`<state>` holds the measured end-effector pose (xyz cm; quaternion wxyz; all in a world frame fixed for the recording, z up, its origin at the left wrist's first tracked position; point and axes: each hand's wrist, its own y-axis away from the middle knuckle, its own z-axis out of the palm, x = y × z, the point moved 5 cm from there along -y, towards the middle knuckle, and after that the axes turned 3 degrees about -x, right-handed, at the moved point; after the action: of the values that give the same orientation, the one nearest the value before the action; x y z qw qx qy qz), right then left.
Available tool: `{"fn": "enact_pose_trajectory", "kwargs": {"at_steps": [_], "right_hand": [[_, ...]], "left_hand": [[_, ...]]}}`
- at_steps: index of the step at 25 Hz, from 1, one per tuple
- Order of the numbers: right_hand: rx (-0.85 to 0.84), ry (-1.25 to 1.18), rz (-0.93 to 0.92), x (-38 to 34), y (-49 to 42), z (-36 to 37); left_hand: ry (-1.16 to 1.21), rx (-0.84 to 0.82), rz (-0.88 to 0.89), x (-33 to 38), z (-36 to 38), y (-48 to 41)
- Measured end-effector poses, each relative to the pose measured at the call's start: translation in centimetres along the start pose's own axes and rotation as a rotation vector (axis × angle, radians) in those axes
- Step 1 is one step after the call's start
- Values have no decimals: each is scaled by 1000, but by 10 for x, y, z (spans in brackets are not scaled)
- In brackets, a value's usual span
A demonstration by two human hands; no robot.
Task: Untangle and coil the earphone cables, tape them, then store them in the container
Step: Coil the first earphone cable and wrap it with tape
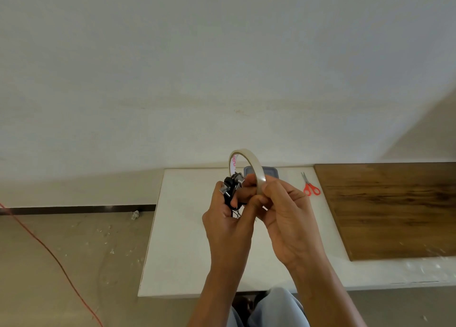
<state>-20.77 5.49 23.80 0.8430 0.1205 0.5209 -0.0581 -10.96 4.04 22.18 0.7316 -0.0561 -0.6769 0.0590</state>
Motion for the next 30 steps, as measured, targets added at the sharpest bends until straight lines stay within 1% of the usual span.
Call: {"fn": "enact_pose_trajectory", "kwargs": {"at_steps": [7, 11, 13, 15, 17, 18, 20, 21, 23, 27, 29, 30], "right_hand": [[-41, 13, -6, 1, 2, 3], [-54, 124, -18, -1, 1, -1], [-45, 271, -55, -7, 1, -6], [6, 552, -137, -17, -1, -13], [78, 755, -193, -25, -4, -22], [75, 835, -240, -30, -5, -24], [-24, 1016, -360, -40, -9, -21], [-94, 1054, -350, -41, -11, -19], [-193, 1013, -165, -37, -14, -19], [-322, 931, 241, -20, -15, -21], [-390, 769, 405, -11, -12, -16], [-381, 652, 448, -10, -12, -15]], "left_hand": [[-9, 11, 13, 4, -2, 1], [-52, -17, 55, 7, -4, 1], [-113, -41, 73, 9, -5, 1], [-178, -79, 88, 12, -6, -2], [-206, -148, 90, 13, -7, -5], [-211, -193, 84, 13, -7, -8], [-218, -273, 69, 13, -9, -13], [-215, -300, 70, 12, -11, -15], [-219, -329, 91, 10, -14, -20], [-241, -397, 85, 4, -12, -25], [-249, -422, 87, 3, -11, -28], [-240, -423, 91, 2, -11, -30]]}}
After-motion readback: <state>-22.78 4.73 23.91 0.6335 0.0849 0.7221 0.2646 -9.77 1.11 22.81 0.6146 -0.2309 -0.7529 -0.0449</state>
